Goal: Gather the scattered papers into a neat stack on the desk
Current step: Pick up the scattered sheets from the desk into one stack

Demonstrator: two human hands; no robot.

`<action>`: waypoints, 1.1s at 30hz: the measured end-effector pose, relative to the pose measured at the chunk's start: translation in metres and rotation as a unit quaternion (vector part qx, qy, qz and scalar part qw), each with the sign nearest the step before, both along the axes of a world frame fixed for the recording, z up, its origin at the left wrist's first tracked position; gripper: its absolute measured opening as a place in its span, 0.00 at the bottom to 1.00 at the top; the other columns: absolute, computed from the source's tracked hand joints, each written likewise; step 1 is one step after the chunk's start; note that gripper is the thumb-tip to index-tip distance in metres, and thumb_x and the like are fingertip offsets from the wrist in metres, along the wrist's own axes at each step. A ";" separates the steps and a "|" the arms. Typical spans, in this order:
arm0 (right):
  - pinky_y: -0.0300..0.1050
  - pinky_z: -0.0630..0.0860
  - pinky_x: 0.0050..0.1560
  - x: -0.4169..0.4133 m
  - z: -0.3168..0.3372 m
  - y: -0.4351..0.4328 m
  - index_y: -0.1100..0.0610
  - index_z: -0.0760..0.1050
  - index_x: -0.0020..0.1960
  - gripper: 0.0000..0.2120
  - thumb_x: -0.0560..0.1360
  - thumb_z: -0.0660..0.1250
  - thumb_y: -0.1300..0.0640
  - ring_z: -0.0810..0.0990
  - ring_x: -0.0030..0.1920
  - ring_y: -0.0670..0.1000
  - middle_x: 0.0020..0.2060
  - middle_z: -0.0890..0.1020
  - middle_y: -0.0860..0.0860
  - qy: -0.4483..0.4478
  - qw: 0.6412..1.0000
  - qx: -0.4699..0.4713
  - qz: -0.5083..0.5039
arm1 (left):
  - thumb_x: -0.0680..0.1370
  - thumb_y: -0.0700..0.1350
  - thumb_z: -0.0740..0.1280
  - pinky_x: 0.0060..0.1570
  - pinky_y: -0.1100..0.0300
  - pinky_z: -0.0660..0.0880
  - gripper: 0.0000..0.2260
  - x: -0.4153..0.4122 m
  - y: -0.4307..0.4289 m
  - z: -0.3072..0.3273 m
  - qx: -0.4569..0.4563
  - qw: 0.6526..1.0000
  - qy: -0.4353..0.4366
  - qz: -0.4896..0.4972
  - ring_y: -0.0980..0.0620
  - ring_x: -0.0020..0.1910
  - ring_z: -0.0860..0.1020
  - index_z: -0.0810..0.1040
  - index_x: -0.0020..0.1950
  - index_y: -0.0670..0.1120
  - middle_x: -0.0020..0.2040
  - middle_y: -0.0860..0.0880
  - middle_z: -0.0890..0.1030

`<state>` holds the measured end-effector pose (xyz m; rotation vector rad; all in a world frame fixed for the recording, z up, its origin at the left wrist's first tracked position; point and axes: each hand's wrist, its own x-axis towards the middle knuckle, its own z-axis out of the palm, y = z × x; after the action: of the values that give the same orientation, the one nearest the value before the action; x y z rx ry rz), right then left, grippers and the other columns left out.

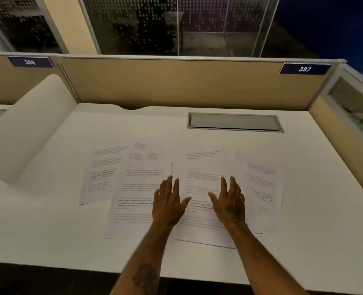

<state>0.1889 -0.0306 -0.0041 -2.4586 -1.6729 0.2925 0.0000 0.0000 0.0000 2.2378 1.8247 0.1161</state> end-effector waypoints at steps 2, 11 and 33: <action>0.56 0.64 0.74 0.003 -0.003 -0.005 0.55 0.53 0.80 0.35 0.80 0.56 0.37 0.60 0.77 0.58 0.79 0.56 0.58 0.021 0.999 -0.023 -0.031 | 0.80 0.67 0.56 0.76 0.45 0.61 0.36 0.006 -0.005 -0.005 -0.037 0.998 -0.012 0.047 0.43 0.80 0.58 0.58 0.81 0.46 0.83 0.44 0.57; 0.51 0.75 0.62 0.009 -0.016 -0.014 0.58 0.62 0.73 0.33 0.76 0.68 0.43 0.70 0.65 0.57 0.66 0.69 0.58 0.133 0.976 -0.068 -0.159 | 0.78 0.62 0.65 0.69 0.47 0.66 0.35 0.029 -0.016 -0.019 -0.115 0.982 -0.043 0.145 0.44 0.72 0.68 0.61 0.77 0.45 0.73 0.44 0.69; 0.49 0.70 0.69 0.030 0.012 0.020 0.62 0.66 0.75 0.27 0.80 0.67 0.56 0.73 0.70 0.59 0.72 0.73 0.58 0.461 0.864 0.021 -0.201 | 0.67 0.49 0.82 0.65 0.45 0.75 0.36 0.014 0.030 -0.001 -0.160 0.900 -0.303 0.268 0.40 0.66 0.76 0.72 0.70 0.42 0.68 0.39 0.74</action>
<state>0.2191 -0.0105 0.0081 -1.9963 -0.7335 1.1230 0.0138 0.0305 -0.0014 1.2354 1.8548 0.5087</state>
